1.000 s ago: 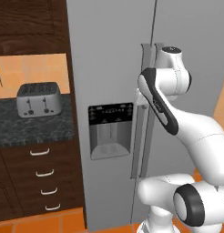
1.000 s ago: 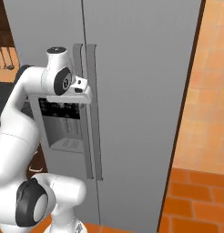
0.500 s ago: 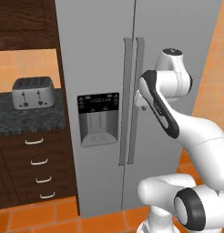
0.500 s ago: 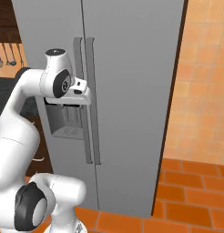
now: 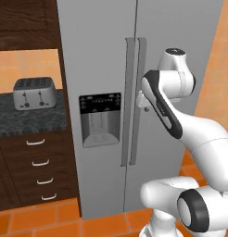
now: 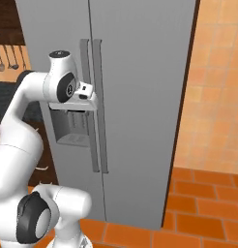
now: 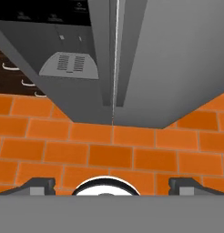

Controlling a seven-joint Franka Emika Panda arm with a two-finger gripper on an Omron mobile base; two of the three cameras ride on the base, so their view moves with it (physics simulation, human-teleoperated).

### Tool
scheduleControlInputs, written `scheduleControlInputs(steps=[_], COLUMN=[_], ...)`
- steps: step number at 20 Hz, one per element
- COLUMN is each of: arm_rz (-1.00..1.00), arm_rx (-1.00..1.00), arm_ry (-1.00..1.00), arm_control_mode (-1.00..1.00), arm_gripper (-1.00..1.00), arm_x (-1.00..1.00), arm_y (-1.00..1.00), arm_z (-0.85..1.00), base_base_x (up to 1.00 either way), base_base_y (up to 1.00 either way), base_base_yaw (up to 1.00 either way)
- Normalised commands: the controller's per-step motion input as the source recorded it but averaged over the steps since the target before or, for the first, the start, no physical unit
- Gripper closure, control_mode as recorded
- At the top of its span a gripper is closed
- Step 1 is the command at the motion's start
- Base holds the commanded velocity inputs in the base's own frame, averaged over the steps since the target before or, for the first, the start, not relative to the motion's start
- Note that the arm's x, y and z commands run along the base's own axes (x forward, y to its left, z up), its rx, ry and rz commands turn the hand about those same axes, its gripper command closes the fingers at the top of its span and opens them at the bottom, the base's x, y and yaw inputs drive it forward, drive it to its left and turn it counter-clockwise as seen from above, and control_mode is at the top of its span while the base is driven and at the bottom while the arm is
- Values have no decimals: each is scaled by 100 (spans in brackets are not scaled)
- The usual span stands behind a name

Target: Take the strawberry from the fridge and place it on top of the pancake, located on the dining counter.

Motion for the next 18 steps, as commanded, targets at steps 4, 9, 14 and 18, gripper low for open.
scheduleControlInputs(steps=[4, 9, 14, 18], arm_rz=[0, 0, 0, 0], arm_rx=[0, 0, 0, 0], arm_ry=[0, 0, -4, -46], arm_control_mode=[100, 100, -100, -100], arm_gripper=[-100, -100, -100, -100], arm_x=[0, 0, 6, 47], arm_y=[0, 0, 0, 0], arm_z=[0, 0, -4, -25], base_base_x=[-37, -36, -6, 0], base_base_y=[2, 0, 0, 0], base_base_yaw=[-1, -1, 0, 0])
